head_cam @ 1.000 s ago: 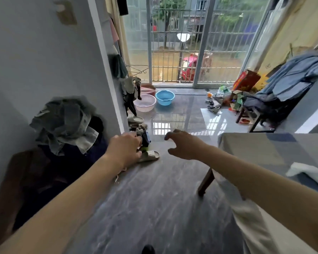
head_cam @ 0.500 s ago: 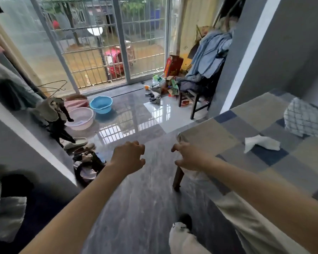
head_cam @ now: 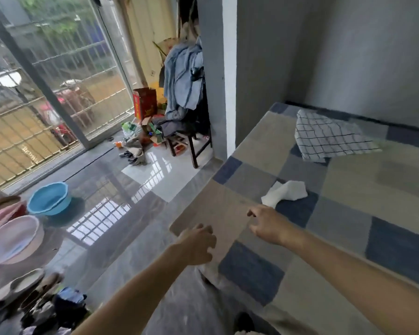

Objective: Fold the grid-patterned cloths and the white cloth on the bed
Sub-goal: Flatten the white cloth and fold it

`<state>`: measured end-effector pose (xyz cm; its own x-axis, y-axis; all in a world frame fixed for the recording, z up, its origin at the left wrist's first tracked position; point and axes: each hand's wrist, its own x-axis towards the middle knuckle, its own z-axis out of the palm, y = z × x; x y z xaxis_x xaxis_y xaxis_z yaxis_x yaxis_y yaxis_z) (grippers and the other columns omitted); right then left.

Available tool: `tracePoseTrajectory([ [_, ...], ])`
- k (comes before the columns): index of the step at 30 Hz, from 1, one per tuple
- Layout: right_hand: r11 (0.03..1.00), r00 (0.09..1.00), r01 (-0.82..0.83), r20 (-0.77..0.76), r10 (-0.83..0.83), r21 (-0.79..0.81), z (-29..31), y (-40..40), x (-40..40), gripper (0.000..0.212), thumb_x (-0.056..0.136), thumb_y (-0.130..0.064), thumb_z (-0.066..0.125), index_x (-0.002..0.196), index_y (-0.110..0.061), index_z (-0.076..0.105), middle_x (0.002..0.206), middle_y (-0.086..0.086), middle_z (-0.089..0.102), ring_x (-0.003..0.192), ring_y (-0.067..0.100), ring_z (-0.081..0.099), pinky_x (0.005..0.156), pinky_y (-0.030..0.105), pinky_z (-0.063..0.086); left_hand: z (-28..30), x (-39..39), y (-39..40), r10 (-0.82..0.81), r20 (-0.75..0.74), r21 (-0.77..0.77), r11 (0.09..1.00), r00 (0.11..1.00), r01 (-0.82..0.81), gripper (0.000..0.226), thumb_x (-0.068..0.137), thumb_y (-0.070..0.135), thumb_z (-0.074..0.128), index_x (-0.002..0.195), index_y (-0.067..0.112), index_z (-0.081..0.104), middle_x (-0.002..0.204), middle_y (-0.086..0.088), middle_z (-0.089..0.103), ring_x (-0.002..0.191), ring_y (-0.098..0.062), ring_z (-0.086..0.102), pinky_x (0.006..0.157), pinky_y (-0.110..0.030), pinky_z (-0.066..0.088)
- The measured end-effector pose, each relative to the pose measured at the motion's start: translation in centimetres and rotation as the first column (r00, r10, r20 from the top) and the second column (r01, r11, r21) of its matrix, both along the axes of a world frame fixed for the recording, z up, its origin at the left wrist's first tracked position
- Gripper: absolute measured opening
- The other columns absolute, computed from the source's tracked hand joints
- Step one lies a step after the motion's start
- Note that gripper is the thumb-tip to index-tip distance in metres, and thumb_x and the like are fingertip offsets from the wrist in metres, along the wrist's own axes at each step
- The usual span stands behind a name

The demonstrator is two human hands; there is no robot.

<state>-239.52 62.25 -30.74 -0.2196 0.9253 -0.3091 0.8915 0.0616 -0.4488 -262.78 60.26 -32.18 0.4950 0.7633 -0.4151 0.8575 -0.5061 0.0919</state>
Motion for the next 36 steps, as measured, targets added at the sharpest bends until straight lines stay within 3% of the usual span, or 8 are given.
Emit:
tracePoseTrajectory([
  [6, 0.987, 0.987, 0.161, 0.027, -0.161, -0.005, -4.7, 3.1, 4.5, 0.042, 0.091, -0.021, 0.046, 0.133, -0.020, 0.041, 0.128, 0.013, 0.041, 0.101, 0.029, 0.053, 0.072, 0.032, 0.042, -2.9, 6.4, 7.2, -0.145, 0.032, -0.081, 0.986, 0.989, 0.148, 0.035, 0.094, 0.037, 0.056, 0.127, 0.028, 0.055, 0.147, 0.004, 0.036, 0.129, -0.021, 0.040, 0.106, -0.034, 0.035],
  [12, 0.980, 0.981, 0.165, 0.121, -0.151, -0.112, -7.2, 5.1, 5.8, 0.057, 0.094, -0.023, 0.041, 0.146, -0.029, 0.020, 0.134, 0.015, 0.034, 0.112, 0.034, 0.049, 0.082, 0.039, 0.045, -5.0, 9.1, 11.6, -0.079, 0.089, -0.180, 0.979, 0.993, 0.094, 0.030, 0.092, 0.038, 0.060, 0.120, 0.027, 0.059, 0.138, 0.008, 0.047, 0.116, -0.019, 0.052, 0.100, -0.029, 0.044],
  [16, 0.962, 0.965, 0.233, 0.158, -0.210, -0.140, -7.7, 6.2, 6.2, 0.043, 0.092, -0.024, 0.047, 0.134, -0.015, 0.040, 0.131, 0.011, 0.042, 0.110, 0.033, 0.052, 0.074, 0.036, 0.043, -5.5, 10.4, 13.7, -0.064, 0.102, -0.226, 0.970, 0.993, 0.086, 0.028, 0.091, 0.030, 0.062, 0.116, 0.018, 0.058, 0.129, 0.001, 0.051, 0.114, -0.022, 0.053, 0.098, -0.031, 0.044],
  [20, 0.916, 0.919, 0.393, 0.003, -0.394, -0.081, -6.6, 6.8, 6.4, 0.029, 0.089, -0.025, 0.056, 0.117, -0.016, 0.056, 0.123, 0.002, 0.054, 0.105, 0.025, 0.058, 0.077, 0.034, 0.048, -5.0, 12.3, 15.9, 0.023, 0.201, -0.212, 0.977, 0.979, 0.021, 0.056, 0.085, 0.030, 0.069, 0.131, 0.021, 0.038, 0.133, -0.001, 0.048, 0.107, -0.024, 0.056, 0.086, -0.034, 0.048],
  [24, 0.819, 0.785, 0.570, -0.253, -0.566, -0.066, -3.8, 6.6, 5.9, 0.018, 0.084, -0.032, 0.067, 0.095, -0.020, 0.060, 0.101, -0.002, 0.065, 0.090, 0.017, 0.062, 0.070, 0.027, 0.049, -4.3, 14.7, 17.9, 0.021, 0.350, -0.168, 0.985, 0.936, 0.041, 0.082, 0.082, 0.032, 0.072, 0.146, 0.024, 0.022, 0.148, -0.002, 0.033, 0.128, -0.026, 0.045, 0.102, -0.040, 0.044],
  [27, 0.815, 0.726, 0.572, -0.403, -0.558, -0.097, -1.7, 6.2, 5.9, 0.021, 0.079, -0.029, 0.074, 0.081, -0.023, 0.054, 0.081, -0.008, 0.060, 0.072, 0.008, 0.056, 0.055, 0.011, 0.039, -4.7, 16.6, 18.9, 0.027, 0.468, -0.217, 0.972, 0.883, 0.085, 0.059, 0.086, 0.028, 0.068, 0.138, 0.021, 0.041, 0.138, -0.003, 0.043, 0.123, -0.025, 0.051, 0.100, -0.036, 0.044],
  [30, 0.756, 0.667, 0.652, -0.426, -0.611, -0.063, -1.7, 5.5, 6.5, 0.036, 0.074, -0.027, 0.077, 0.071, -0.029, 0.042, 0.073, -0.009, 0.057, 0.061, 0.004, 0.047, 0.052, 0.015, 0.036, -5.1, 17.7, 19.4, 0.005, 0.562, -0.206, 0.969, 0.827, 0.134, 0.020, 0.090, 0.020, 0.061, 0.110, 0.016, 0.065, 0.113, -0.002, 0.057, 0.103, -0.022, 0.060, 0.089, -0.031, 0.047],
  [36, 0.623, 0.585, 0.781, -0.389, -0.711, 0.035, -2.3, 3.9, 8.6, 0.022, 0.082, -0.007, 0.065, 0.087, -0.020, 0.047, 0.077, -0.010, 0.053, 0.068, 0.011, 0.049, 0.057, 0.016, 0.036, -4.6, 17.5, 19.7, 0.187, 0.677, -0.353, 0.931, 0.712, 0.091, 0.015, 0.100, 0.021, 0.043, 0.093, 0.011, 0.053, 0.086, -0.008, 0.063, 0.079, -0.023, 0.059, 0.065, -0.030, 0.040],
])
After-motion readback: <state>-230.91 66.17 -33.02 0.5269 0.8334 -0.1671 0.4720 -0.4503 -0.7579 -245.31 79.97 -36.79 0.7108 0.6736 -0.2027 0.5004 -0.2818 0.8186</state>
